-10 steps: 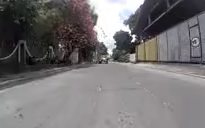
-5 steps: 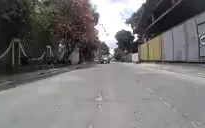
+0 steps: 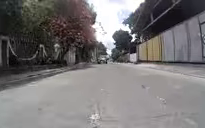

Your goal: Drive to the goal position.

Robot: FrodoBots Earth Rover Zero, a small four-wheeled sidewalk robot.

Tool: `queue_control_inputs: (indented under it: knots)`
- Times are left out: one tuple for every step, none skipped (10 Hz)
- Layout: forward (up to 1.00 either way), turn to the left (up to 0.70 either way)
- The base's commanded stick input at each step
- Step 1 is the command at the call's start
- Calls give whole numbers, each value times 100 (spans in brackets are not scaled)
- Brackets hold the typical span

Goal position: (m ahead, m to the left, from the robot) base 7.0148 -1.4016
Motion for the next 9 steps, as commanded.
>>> queue_control_inputs:
  knots:
    - [100, 4]
    - [100, 4]
    - [100, 4]
    - [100, 4]
    - [100, 4]
    - [100, 4]
    - [100, 4]
    - [100, 4]
    - [100, 4]
